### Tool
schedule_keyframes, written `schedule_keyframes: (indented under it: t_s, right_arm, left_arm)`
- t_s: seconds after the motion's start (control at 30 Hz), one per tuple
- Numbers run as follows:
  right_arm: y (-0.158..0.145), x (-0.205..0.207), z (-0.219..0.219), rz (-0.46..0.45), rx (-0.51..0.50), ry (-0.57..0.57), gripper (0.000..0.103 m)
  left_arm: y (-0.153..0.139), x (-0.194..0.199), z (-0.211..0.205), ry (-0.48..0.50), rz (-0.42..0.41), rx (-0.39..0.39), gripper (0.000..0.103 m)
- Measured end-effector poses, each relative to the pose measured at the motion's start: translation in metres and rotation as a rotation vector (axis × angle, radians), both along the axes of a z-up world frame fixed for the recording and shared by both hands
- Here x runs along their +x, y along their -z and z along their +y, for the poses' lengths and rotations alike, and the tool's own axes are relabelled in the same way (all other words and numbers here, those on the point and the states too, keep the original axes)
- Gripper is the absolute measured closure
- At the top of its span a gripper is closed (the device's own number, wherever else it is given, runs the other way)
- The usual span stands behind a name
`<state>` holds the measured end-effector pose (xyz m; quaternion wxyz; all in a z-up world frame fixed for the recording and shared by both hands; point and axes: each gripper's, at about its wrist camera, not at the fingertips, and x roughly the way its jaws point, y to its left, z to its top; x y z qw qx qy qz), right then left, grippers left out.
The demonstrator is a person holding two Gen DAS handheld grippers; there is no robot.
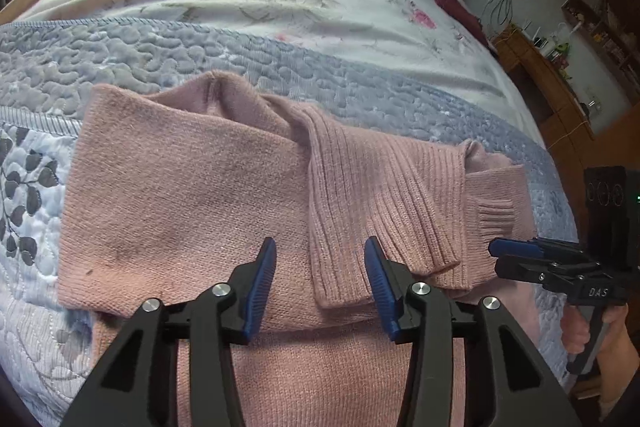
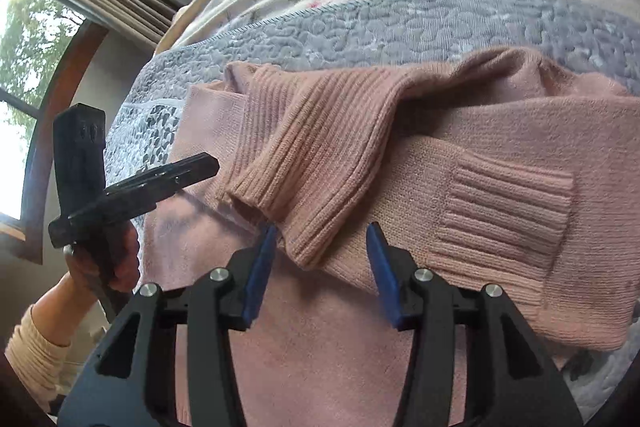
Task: Fold small clothes
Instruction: 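Move both grippers open to the ribbed hem of the sweater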
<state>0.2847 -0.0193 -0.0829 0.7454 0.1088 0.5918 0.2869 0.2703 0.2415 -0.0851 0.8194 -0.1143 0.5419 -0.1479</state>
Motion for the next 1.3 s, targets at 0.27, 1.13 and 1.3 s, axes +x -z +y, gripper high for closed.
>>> schedule_keyframes:
  t_s: [0.27, 1.13, 1.3]
  right_arm:
    - [0.026, 0.008, 0.001, 0.133, 0.115, 0.074, 0.096]
    - [-0.054, -0.094, -0.053, -0.072, 0.009, 0.085, 0.067]
    - [-0.069, -0.182, -0.082, -0.092, -0.049, 0.096, 0.061]
  left_arm:
    - [0.011, 0.000, -0.019, 0.031, 0.020, 0.011, 0.090]
    - [-0.050, -0.130, 0.053, 0.005, -0.064, 0.176, 0.053]
    - [-0.064, -0.205, 0.087, -0.024, -0.051, 0.249, 0.052]
